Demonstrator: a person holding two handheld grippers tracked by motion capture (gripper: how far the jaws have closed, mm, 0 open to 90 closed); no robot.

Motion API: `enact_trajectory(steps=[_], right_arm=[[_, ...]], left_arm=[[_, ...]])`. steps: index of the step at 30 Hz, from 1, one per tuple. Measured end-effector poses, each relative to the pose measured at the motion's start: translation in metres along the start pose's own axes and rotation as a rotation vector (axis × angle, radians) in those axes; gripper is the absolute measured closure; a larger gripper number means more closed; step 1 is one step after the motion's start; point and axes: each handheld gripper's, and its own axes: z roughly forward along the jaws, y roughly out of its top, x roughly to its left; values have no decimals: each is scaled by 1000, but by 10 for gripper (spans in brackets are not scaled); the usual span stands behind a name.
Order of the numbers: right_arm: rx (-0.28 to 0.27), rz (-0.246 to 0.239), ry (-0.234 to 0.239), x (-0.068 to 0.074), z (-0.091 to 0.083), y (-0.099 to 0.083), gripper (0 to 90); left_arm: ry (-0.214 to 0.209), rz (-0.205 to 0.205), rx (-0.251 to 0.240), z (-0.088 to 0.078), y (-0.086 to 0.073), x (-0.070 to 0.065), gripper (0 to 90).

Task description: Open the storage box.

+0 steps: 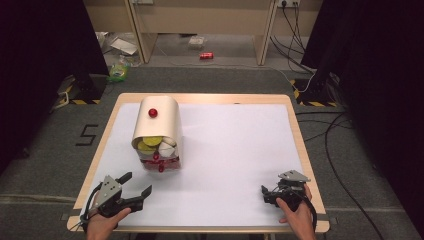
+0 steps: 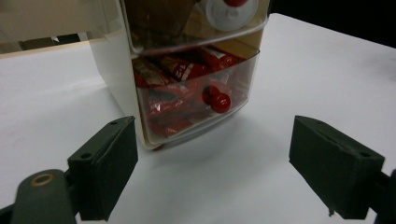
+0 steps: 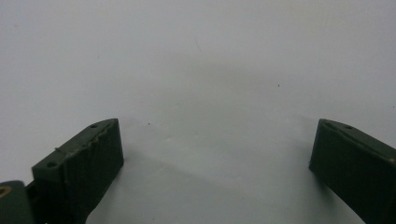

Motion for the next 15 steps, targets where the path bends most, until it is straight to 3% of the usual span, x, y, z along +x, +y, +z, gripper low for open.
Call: enact_trajectory(steps=[15], right_arm=[[-1,-3,0,0,0,0,28]], left_arm=[[-47,16,-6,3,30,-9,153]])
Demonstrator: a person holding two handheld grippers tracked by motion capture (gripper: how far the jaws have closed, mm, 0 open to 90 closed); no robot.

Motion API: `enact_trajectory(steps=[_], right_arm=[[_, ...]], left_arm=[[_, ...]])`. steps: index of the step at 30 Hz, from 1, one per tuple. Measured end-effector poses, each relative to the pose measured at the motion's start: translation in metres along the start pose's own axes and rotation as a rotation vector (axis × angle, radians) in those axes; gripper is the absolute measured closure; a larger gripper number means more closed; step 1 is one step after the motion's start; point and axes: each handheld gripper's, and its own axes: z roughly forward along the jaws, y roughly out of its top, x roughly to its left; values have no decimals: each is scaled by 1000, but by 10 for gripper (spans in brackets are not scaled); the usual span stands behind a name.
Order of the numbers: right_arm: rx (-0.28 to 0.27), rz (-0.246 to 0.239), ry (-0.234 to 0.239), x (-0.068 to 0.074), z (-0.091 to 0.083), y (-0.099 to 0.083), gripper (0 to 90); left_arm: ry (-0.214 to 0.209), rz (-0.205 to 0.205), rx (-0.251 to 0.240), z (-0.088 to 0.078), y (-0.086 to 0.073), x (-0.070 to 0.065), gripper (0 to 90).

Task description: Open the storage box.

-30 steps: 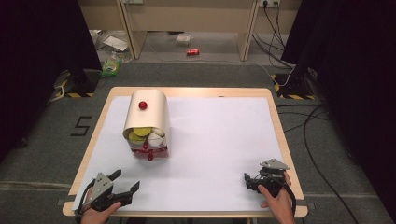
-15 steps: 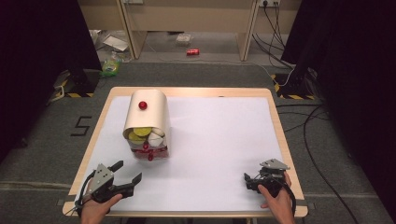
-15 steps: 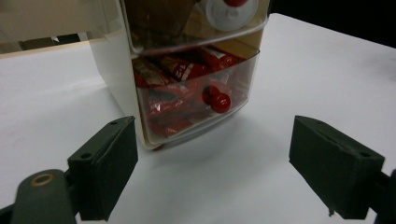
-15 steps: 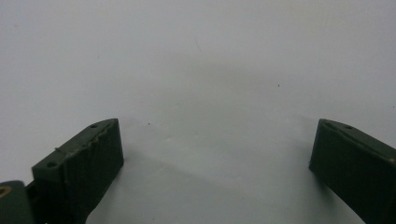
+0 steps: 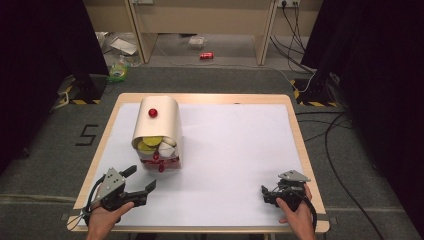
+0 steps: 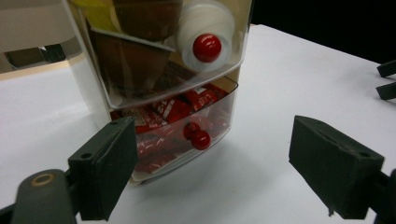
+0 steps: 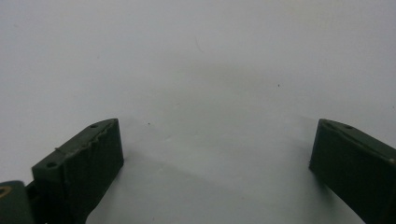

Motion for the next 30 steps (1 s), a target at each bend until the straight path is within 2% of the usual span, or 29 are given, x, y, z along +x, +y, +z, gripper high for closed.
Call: enact_trajectory(steps=[5,17,22,30], right_arm=[[1,2,0,0,0,0,28],[0,0,0,0,0,0,28],[0,0,0,0,0,0,28],[0,0,0,0,0,0,28]], left_arm=[[-11,9,-4,0,7,-3,155],[-26,19,-2,2,13,-6,158],[-38,5,-23,3,21,-7,158],[-45,13,-36,1,31,-9,158]])
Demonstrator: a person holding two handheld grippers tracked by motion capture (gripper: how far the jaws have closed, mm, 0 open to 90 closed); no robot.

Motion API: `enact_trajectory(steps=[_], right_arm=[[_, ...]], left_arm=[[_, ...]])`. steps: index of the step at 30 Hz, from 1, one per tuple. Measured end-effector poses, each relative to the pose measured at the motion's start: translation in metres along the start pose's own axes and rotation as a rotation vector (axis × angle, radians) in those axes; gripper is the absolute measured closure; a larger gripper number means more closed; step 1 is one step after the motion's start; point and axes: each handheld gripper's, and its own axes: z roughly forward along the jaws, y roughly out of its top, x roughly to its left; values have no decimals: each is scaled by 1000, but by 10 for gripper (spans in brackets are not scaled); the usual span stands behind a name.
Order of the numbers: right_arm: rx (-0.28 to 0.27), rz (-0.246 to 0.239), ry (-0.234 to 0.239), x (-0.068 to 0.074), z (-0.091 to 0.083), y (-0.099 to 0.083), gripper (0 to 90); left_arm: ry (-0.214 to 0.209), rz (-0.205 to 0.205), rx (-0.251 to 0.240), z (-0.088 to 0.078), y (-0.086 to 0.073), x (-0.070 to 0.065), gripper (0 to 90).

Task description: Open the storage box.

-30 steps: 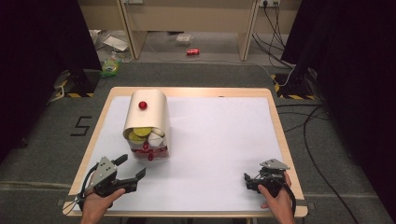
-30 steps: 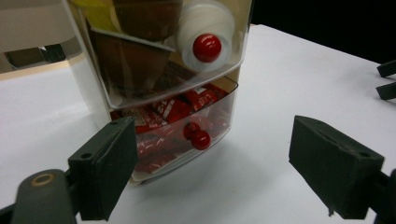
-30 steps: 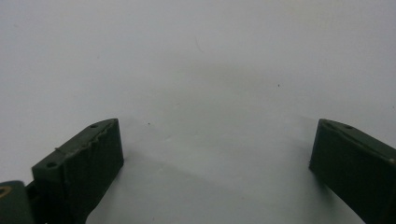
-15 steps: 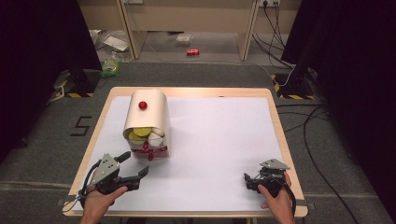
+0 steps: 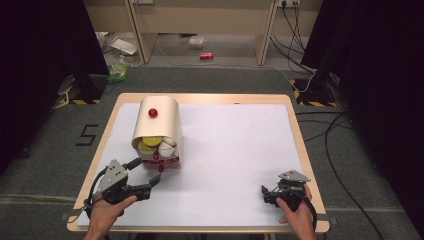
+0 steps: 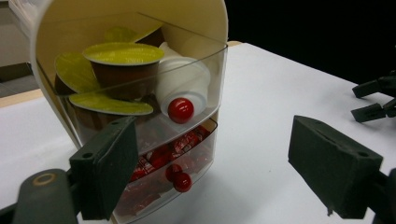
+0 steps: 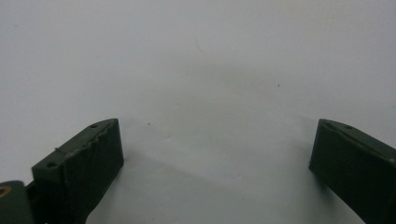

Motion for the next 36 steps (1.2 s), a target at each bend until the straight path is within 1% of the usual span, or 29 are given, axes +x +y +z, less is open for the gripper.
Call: enact_trajectory(steps=[5,14,15,18,24,29,33,36], right_arm=[[1,3,0,0,0,0,28],[1,3,0,0,0,0,28],[1,3,1,0,0,0,28],[0,0,-1,0,0,0,28],[1,2,0,0,0,0,28],[1,3,0,0,0,0,28],[0,0,0,0,0,0,28],[1,3,1,0,0,0,28]], left_arm=[[1,5,-11,-1,5,0,158],[7,16,-28,5,18,1,155],[12,23,-26,7,21,2,155],[20,25,-28,9,24,4,155],[28,27,-22,12,26,7,155],[30,40,-16,17,28,7,155],[37,39,-4,23,29,9,154],[38,47,6,26,30,9,151]])
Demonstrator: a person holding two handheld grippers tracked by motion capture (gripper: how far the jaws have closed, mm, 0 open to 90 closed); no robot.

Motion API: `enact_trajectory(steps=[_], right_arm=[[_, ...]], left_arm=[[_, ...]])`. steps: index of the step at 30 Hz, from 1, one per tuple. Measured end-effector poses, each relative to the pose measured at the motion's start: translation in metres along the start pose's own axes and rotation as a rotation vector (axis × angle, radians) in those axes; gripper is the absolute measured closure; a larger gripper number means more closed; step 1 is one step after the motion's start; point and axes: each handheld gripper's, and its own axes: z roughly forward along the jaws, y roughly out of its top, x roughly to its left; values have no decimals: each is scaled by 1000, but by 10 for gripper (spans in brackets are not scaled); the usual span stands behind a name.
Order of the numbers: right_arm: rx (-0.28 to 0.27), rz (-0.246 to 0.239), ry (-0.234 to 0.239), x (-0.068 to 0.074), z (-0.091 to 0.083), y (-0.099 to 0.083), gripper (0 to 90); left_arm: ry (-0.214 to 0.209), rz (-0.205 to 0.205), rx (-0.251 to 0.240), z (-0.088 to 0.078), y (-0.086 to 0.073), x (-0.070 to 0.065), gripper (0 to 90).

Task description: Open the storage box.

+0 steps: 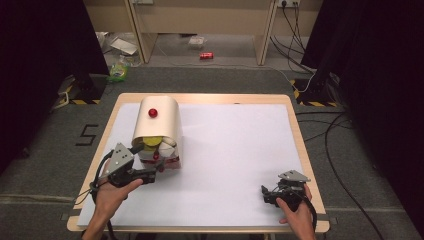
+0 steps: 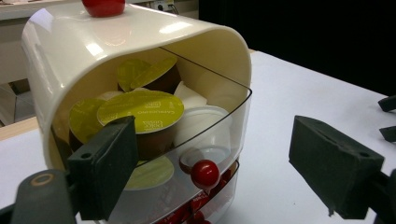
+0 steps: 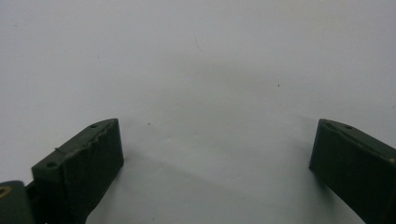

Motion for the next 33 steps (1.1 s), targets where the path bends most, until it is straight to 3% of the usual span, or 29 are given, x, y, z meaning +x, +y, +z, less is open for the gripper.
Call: enact_trajectory(steps=[7,17,22,33], right_arm=[[-2,-4,-1,0,0,0,28],[-2,-4,-1,0,0,0,28],[-1,-3,-2,0,0,0,28],[-2,-3,-1,0,0,0,28]], left_arm=[[-1,3,8,2,0,0,150],[11,18,77,-3,7,-3,151],[-8,12,95,-9,7,-6,151],[-19,-6,79,-20,0,-14,151]])
